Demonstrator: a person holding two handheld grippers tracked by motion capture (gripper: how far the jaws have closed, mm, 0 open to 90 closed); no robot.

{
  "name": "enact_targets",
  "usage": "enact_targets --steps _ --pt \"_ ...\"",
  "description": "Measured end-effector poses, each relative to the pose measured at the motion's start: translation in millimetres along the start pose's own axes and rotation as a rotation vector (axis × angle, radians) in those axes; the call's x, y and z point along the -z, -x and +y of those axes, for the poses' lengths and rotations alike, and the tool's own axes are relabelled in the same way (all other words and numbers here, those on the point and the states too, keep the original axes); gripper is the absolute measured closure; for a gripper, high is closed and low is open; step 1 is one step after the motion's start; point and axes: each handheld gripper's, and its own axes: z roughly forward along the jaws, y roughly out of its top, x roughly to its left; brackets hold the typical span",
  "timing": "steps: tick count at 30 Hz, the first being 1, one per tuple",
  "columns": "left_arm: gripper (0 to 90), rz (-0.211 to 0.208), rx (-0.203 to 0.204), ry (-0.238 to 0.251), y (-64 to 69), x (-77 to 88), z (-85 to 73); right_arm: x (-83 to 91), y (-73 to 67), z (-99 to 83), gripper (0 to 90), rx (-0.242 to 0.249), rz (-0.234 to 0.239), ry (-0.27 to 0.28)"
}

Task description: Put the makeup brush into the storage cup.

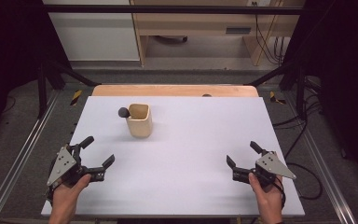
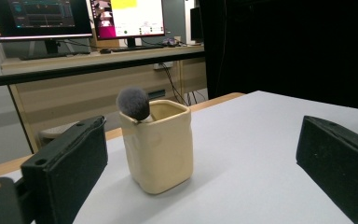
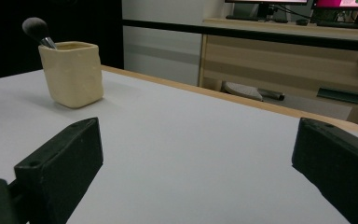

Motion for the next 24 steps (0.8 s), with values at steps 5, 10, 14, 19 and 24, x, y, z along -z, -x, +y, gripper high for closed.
enact_targets --steps 5,10,14,19,24 --pt "2.0 0.036 -0.008 -0.001 -1.2 0.7 -4.5 3.3 3.5 -3.0 2.1 -0.006 -0.012 0.006" --pt "1.9 0.032 -0.015 -0.004 -1.9 0.6 -9.5 5.5 6.6 -9.7 2.0 -0.024 -0.026 0.008" --pt "1.9 0.03 -0.028 -0.013 -1.0 0.5 -14.8 6.7 7.5 -13.8 1.9 -0.021 -0.03 0.01" --pt "1.9 0.012 -0.021 -0.035 1.1 -2.1 -22.5 7.9 7.5 -15.4 1.9 -0.02 -0.032 0.013" --pt "1.9 -0.002 -0.004 -0.043 3.6 -3.9 -29.8 8.9 7.4 -17.4 1.9 -0.023 -0.036 0.017"
